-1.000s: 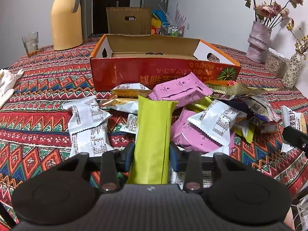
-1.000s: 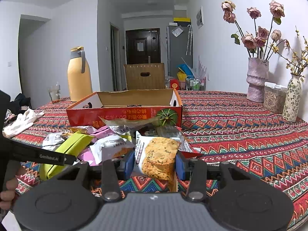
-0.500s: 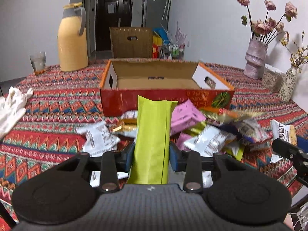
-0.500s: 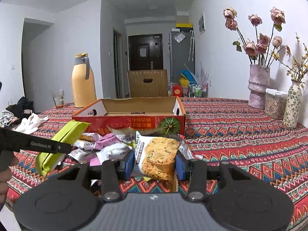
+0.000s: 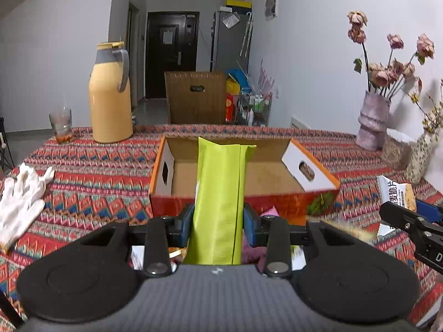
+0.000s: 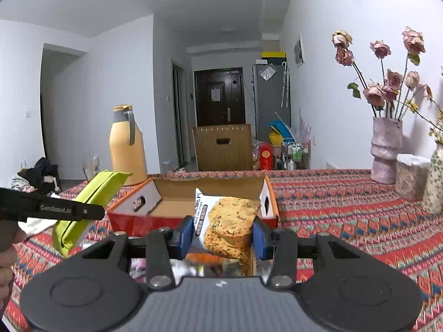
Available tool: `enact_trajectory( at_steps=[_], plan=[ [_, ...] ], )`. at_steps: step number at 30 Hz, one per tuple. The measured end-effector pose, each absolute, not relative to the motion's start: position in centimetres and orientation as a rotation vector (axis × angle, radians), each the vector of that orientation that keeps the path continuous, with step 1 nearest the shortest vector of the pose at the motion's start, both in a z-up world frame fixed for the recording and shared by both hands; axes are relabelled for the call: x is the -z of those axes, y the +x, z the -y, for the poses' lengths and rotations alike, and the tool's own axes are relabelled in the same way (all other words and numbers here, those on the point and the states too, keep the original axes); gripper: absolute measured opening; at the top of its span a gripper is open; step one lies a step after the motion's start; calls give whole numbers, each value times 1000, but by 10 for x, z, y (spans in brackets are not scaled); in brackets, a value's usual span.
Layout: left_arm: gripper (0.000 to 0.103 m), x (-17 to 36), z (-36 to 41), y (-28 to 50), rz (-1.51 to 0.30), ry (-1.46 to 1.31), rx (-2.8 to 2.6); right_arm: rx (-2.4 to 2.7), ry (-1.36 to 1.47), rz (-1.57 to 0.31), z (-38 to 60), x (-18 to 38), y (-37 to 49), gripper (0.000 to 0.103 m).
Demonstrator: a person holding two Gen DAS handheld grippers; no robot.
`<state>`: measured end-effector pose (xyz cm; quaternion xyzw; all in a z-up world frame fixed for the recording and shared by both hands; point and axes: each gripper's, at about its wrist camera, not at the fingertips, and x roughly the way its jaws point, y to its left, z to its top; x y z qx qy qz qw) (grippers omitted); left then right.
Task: Organize snacks
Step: 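Carry both packets into the cardboard box and open both grippers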
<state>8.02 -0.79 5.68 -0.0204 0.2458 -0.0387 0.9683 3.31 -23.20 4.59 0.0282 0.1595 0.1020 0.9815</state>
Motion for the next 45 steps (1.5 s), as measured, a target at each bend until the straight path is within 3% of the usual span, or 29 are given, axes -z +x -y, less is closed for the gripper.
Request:
enact_trajectory(
  at_steps=[20,32,45],
  plan=[
    [37,-78,6,207,-501,-119,1,-246,18,-488,223,-62,209,43],
    [37,-32,7,272,-621,-122,-51,-256,-78,-693,206,-32,286,43],
    [37,2,-4,289,-694,-158,-66,-265,-112,-767,198,-7,306,43]
  ],
)
